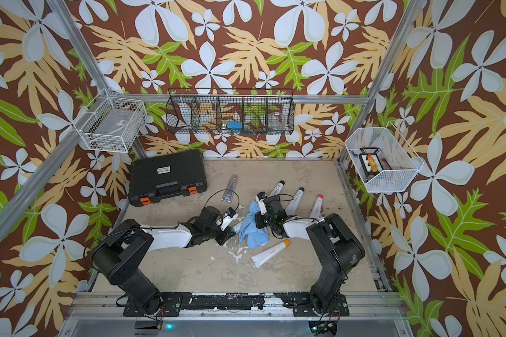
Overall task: Wipe the surface of the toothpaste tube
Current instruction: Wipe the dirt from the toothpaste tube, then move the toothpaste to the center of the board.
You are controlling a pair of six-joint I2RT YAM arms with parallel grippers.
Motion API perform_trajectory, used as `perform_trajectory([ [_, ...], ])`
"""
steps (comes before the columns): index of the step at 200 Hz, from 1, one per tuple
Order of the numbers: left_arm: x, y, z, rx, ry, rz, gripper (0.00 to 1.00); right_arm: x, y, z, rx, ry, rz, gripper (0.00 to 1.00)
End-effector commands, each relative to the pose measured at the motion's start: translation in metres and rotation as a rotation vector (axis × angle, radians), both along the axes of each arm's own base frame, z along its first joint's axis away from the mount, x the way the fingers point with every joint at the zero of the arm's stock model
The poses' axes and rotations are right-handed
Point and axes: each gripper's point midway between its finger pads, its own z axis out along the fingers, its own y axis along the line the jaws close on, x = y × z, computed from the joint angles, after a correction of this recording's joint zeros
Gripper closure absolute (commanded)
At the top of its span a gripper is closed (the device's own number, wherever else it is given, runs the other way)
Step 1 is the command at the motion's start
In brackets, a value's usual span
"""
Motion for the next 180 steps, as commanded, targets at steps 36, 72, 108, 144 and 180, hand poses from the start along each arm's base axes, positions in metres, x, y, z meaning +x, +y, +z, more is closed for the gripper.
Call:
perform_trajectory([
  [36, 0.006, 0.001, 0.003, 0.008, -0.031, 0.008, 0.85, 0.011, 0.001, 0.059, 0.010, -0.078, 0.001, 1.00],
  [72, 0.010, 0.005, 0.004, 0.008, -0.039, 0.038, 0.86, 0.013, -0.013, 0.118, 0.038, -0.179, -0.040, 1.00],
  [108, 0.013, 0.011, 0.005, 0.006, -0.039, 0.075, 0.85, 0.004, -0.032, 0.177, 0.077, -0.294, -0.088, 1.00],
  [144, 0.015, 0.014, 0.005, 0.009, -0.031, 0.111, 0.85, -0.009, -0.046, 0.206, 0.106, -0.361, -0.124, 1.00],
  [180, 0.020, 0.023, 0.004, 0.030, -0.038, 0.174, 0.85, -0.015, -0.053, 0.212, 0.109, -0.372, -0.134, 1.00],
])
